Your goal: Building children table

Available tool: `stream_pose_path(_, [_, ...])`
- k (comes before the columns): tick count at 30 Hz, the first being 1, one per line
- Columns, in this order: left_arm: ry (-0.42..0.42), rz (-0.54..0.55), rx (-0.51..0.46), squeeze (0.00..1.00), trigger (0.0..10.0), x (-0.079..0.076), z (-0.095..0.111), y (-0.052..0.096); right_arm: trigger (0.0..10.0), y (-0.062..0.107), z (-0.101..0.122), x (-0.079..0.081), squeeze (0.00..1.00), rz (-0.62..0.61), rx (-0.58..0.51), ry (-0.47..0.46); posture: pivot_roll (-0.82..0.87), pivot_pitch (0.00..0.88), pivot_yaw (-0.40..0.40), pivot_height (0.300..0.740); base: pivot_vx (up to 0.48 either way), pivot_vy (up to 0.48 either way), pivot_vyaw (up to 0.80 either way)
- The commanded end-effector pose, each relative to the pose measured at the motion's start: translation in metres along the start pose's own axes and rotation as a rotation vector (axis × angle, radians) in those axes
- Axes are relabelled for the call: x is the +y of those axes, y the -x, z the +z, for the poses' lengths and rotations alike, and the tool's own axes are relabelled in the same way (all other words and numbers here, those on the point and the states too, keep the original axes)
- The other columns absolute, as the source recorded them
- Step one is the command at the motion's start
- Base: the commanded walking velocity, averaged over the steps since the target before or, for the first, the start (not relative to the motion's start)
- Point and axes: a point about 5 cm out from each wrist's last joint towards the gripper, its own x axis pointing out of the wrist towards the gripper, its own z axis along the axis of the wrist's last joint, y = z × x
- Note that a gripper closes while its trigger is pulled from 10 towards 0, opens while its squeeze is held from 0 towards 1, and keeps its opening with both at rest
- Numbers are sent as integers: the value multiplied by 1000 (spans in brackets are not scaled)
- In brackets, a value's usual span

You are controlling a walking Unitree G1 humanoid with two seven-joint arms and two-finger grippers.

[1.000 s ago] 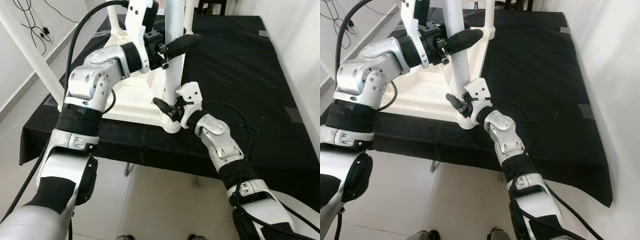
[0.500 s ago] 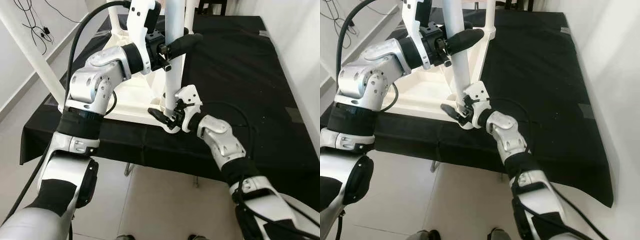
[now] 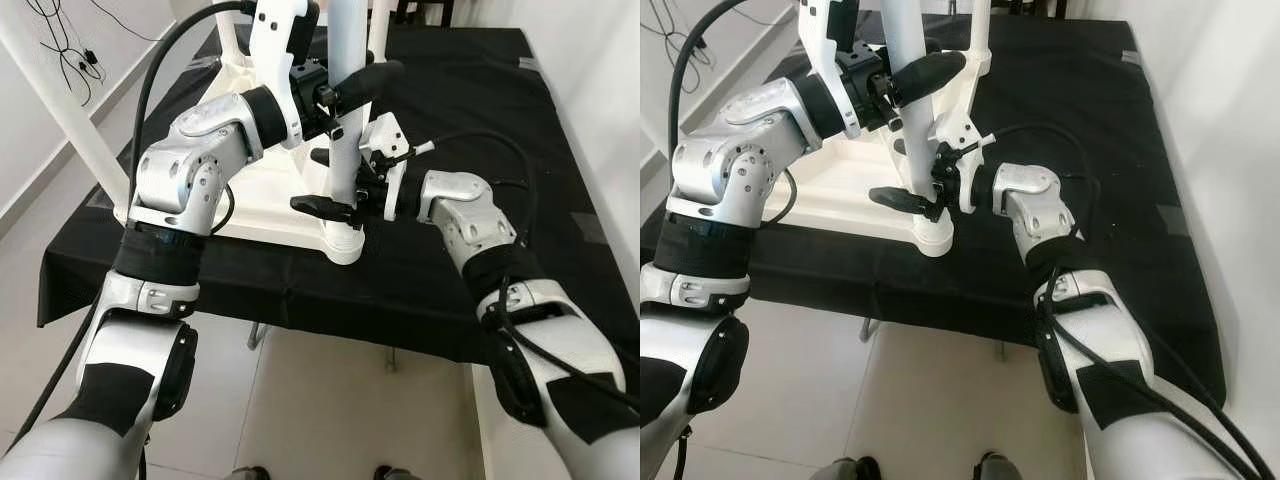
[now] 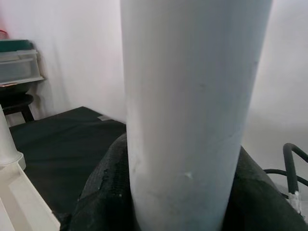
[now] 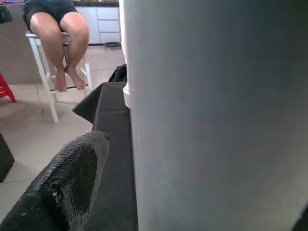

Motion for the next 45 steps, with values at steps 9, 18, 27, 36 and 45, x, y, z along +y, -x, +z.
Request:
stream_pose_path(9, [28,-20,18,0,0,-6,-5,-1,0,-18,12,7,0,147,-11,-3,11,204,-2,740,0,0,0])
stream_pose_path(18, [49,28,13,1000,10000,-2,-5,-2,0,-17,-1,2,0,31,44,-29,7,204,-7,740,0,0,0])
stream_pose_path(27, [54,105,18,0,10000,5,-2,6,0,-9,-74,13,0,-582,289,-172,24,228,-42,740,0,0,0])
stream_pose_path(36, [73,99,65,0,10000,3,-12,12,0,-31,-77,37,0,-716,236,-247,1,216,-26,740,0,0,0])
stream_pose_path(45, [60,106,94,0,0,3,-14,8,0,-49,-59,51,0,-706,190,-258,9,211,-22,740,0,0,0])
